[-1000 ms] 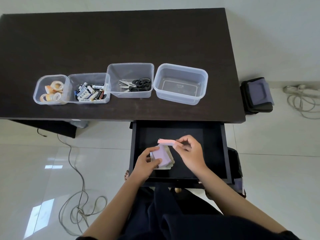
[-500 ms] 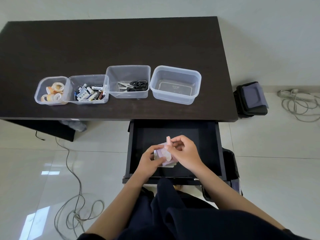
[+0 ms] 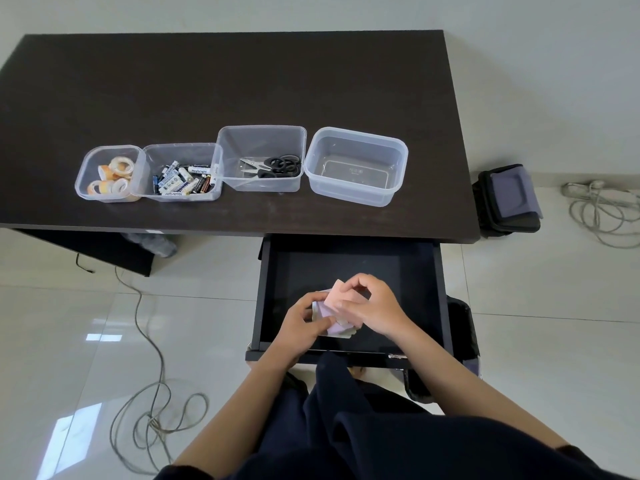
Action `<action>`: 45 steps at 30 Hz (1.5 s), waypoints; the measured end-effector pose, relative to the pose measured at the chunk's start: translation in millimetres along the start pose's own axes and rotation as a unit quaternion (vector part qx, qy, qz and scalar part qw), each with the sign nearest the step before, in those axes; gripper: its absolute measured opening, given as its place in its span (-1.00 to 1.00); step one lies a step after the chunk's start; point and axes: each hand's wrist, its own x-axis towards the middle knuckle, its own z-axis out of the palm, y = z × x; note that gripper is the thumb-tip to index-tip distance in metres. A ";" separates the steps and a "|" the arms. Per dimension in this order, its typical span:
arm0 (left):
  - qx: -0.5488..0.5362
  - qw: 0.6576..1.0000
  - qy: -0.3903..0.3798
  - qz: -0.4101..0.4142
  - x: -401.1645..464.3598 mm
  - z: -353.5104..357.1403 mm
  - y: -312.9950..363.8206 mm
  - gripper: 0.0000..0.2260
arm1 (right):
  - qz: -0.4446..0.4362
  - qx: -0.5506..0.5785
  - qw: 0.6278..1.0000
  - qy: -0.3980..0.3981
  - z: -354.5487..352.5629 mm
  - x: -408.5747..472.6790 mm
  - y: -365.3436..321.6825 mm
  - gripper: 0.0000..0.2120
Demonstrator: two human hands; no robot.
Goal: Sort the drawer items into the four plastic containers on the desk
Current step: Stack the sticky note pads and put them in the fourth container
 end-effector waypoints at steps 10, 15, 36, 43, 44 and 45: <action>-0.018 1.000 0.000 0.003 1.8 -4.0 5.4 -0.66 | -0.072 0.000 0.996 0.049 -1.5 5.5 -3.5 -0.80; -0.022 1.000 0.008 0.002 3.3 -6.1 4.2 -0.68 | -0.103 -0.066 0.992 0.038 -3.7 5.4 -6.0 -0.84; -0.072 0.997 -0.015 -0.021 5.0 -7.8 7.3 -0.46 | 0.008 0.032 0.976 0.216 17.5 5.9 1.5 -0.90; -0.070 0.997 -0.033 -0.008 6.7 -6.7 12.0 -0.46 | 0.012 0.033 0.978 0.204 15.9 2.9 -1.4 -0.84; -0.070 0.997 -0.033 -0.005 7.1 -6.7 13.6 -0.47 | 0.013 0.039 0.979 0.201 15.8 1.6 -1.7 -0.83; -0.068 0.997 -0.029 -0.002 7.4 -6.9 15.6 -0.47 | 0.013 0.044 0.980 0.195 16.3 0.7 -1.3 -0.82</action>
